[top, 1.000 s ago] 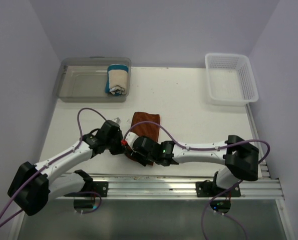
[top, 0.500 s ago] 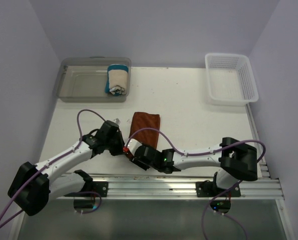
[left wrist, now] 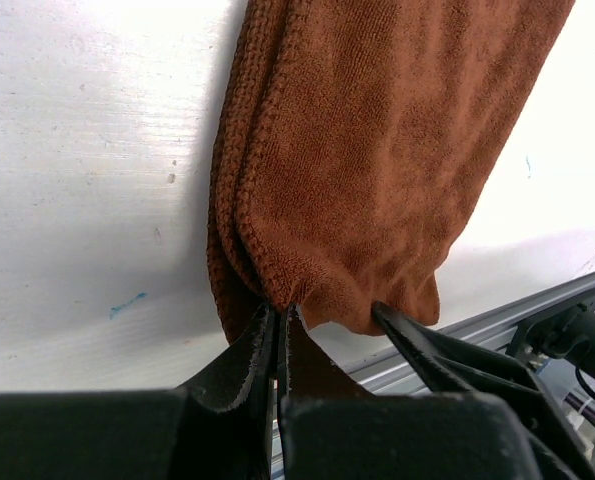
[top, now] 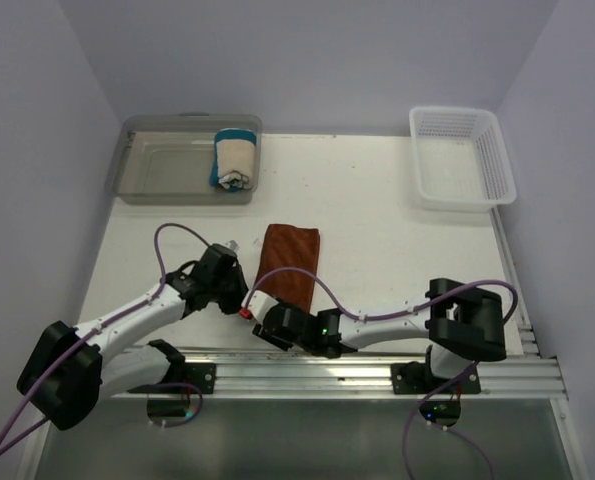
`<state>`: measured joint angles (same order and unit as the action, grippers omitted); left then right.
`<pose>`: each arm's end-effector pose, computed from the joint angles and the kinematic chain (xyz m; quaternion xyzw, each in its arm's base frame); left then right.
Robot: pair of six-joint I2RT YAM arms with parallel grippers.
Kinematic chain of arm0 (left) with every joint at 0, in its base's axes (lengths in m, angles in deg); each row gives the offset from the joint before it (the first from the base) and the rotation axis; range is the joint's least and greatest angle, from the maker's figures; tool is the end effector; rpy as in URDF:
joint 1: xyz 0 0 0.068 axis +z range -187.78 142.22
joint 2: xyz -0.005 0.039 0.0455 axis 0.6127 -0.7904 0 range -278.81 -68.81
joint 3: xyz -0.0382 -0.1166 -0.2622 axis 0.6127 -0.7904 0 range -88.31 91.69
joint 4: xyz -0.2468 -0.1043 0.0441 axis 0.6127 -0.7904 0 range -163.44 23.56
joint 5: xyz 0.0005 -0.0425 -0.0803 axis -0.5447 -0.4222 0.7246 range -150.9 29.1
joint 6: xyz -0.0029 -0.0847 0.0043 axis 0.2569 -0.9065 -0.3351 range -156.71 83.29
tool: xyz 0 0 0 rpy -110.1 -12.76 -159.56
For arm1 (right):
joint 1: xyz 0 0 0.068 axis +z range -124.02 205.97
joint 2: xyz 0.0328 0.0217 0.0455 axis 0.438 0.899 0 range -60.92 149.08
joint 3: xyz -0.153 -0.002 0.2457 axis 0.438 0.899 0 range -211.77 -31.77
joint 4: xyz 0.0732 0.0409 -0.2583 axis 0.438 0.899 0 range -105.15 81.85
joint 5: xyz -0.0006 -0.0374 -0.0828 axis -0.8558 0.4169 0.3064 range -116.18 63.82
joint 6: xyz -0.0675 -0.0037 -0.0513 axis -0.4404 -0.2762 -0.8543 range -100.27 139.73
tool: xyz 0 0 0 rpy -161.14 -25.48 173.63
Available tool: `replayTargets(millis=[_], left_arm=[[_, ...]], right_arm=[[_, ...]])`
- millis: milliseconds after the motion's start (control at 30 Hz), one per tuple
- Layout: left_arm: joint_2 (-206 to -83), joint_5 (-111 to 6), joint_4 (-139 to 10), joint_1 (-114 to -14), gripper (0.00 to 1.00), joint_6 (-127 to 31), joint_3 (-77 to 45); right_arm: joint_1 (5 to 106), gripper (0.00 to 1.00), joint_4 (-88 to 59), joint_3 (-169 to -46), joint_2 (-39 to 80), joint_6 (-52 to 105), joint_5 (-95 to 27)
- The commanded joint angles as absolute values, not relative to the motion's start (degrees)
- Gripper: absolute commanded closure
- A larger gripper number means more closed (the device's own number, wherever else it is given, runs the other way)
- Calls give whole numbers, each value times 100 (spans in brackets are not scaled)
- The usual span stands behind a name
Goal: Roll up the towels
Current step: Roll the towel
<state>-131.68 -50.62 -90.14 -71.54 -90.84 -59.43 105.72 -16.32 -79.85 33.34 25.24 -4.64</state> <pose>0.1723 -0.1311 0.1461 -0.1446 0.9460 -0.2543 0.1398 0.0915 0.3518 0.1494 -0.4907 0.7669 0.1275 0.3934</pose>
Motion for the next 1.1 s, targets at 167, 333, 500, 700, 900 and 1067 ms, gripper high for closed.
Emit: replayTargets(millis=[167,333,500,700,900,1067], left_arm=[[-13051,-4992,-8745,-7109,100,-9279,-6036],[-12972,-4992,-8771,-7109,100,-9235,-6019],[-12744,-5088,-8911,-7109,98,-9173,-5975],[-12700,-5211,-9174,-7100,28,-9068,-5738],[-12480,-5317,-9403,-6934,21,-8857,-5658],[-12103,-5045,-9553,-6250,24,-8568,-5755]], right_arm=[[10675,51,-2016,-7959,3830,2623,-280],[10675,77,-2122,-7923,3910,2798,-219],[10675,100,-1903,-8107,3717,2685,-174],[10526,100,-1367,-8441,3348,2676,-815],[10174,100,-962,-8679,3286,2799,-1808],[9858,100,-900,-8732,3268,2992,-2599]])
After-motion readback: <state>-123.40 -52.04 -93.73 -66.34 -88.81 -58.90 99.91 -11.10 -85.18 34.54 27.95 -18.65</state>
